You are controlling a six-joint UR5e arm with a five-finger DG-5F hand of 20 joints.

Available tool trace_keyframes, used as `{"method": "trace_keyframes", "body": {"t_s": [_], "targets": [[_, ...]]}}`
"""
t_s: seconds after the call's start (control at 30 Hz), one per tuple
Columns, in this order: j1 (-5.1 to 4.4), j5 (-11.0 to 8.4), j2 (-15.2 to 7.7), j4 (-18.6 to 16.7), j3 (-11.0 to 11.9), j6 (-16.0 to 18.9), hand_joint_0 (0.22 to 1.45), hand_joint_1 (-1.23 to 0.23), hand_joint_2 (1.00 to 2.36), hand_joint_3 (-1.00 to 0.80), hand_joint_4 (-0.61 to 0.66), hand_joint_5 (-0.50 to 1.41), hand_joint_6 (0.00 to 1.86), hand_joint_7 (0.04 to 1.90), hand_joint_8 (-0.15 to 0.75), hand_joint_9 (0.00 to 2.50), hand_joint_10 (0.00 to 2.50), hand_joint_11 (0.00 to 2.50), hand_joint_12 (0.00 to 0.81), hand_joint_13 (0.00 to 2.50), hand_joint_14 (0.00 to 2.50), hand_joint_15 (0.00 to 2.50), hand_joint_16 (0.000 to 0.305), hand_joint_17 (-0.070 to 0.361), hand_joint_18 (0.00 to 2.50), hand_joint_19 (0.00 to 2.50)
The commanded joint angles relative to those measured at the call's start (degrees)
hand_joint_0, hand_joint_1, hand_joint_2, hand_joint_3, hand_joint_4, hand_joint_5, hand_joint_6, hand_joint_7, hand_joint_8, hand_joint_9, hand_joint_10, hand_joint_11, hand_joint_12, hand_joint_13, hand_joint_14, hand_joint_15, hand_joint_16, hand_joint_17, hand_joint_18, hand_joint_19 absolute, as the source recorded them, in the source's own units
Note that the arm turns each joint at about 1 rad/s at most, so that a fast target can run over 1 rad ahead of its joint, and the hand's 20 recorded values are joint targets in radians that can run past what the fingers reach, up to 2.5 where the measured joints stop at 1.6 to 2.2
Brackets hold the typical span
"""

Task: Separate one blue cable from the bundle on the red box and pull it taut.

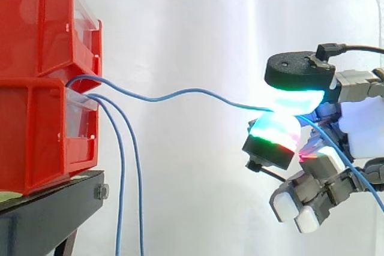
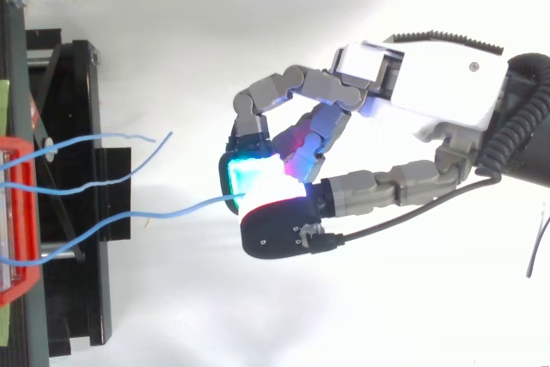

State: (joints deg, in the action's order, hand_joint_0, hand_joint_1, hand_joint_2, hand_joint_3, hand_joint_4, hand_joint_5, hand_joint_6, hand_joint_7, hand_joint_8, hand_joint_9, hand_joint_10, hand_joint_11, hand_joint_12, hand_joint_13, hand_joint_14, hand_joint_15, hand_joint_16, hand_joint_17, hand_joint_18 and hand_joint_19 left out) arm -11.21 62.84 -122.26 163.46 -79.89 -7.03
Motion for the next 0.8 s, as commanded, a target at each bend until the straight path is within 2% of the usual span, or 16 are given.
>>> {"method": "trace_keyframes", "body": {"t_s": [0.0,0.77], "targets": [[0.05,0.0,0.0,0.02,0.0,0.0,0.6,-0.87,1.27,0.15,-0.2,-0.08,0.91,1.44,0.374,1.31,0.02,0.73,0.432,0.95,0.02,0.49,0.051,0.115,0.85,0.39],[0.05,0.0,0.0,0.02,0.0,0.0,0.6,-0.87,1.28,0.14,-0.19,-0.08,0.91,1.43,0.384,1.3,0.02,0.72,0.44,0.95,0.01,0.49,0.052,0.118,0.86,0.39]]}}
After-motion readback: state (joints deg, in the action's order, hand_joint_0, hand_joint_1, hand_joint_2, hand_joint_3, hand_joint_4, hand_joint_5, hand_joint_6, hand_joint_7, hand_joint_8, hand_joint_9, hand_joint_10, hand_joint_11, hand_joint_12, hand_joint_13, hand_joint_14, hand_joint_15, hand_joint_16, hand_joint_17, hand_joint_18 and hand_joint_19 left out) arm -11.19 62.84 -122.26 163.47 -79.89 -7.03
